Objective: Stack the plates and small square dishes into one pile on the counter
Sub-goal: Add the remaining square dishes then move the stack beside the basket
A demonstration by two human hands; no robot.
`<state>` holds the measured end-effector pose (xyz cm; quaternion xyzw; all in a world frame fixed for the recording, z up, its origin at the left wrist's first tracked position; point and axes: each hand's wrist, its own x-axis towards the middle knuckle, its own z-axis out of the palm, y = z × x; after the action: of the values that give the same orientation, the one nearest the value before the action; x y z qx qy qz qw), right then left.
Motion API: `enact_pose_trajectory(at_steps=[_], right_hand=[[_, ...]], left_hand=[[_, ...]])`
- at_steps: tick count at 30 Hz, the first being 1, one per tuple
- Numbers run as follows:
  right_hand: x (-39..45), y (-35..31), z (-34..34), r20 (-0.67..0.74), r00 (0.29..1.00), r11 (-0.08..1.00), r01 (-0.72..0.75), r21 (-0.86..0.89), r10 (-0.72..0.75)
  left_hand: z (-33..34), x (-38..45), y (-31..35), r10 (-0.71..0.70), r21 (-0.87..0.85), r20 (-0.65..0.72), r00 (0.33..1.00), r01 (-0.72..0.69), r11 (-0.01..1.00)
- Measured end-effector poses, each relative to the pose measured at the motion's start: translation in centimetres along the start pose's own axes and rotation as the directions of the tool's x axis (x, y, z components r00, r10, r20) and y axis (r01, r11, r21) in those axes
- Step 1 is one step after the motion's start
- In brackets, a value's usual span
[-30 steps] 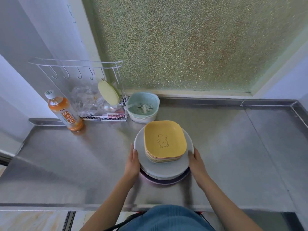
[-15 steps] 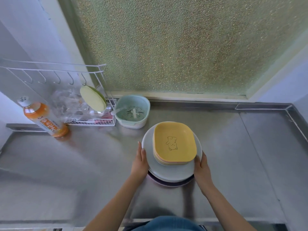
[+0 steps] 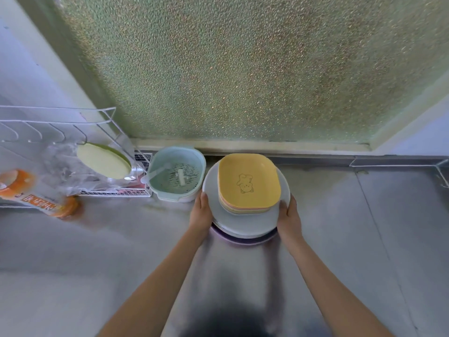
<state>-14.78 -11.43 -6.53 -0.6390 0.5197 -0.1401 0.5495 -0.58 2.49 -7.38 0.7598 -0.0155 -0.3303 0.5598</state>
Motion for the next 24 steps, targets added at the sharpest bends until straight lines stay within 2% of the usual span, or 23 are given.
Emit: enact_pose_trajectory(at_steps=[13,19,24], right_hand=[[0.7,-1.4,0.4,-0.025,1.0,1.0,0.004,0.004,-0.004],[0.8,-1.6,0.4,-0.067,0.998,0.999,-0.02,0.032,0.022],[0.4,-1.4,0.5,-0.104,0.994,0.999,0.016,0.032,-0.013]], left_hand=[[1.0,0.9,1.1,-0.078,0.006,-0.132,0.988,0.08,0.997],[1.3,-0.7,1.0,0.006,0.173,-0.121,0.993,0.016,0.985],[1.0,-0.5,1.0,0.04,0.225,-0.085,0.996,-0.02,0.974]])
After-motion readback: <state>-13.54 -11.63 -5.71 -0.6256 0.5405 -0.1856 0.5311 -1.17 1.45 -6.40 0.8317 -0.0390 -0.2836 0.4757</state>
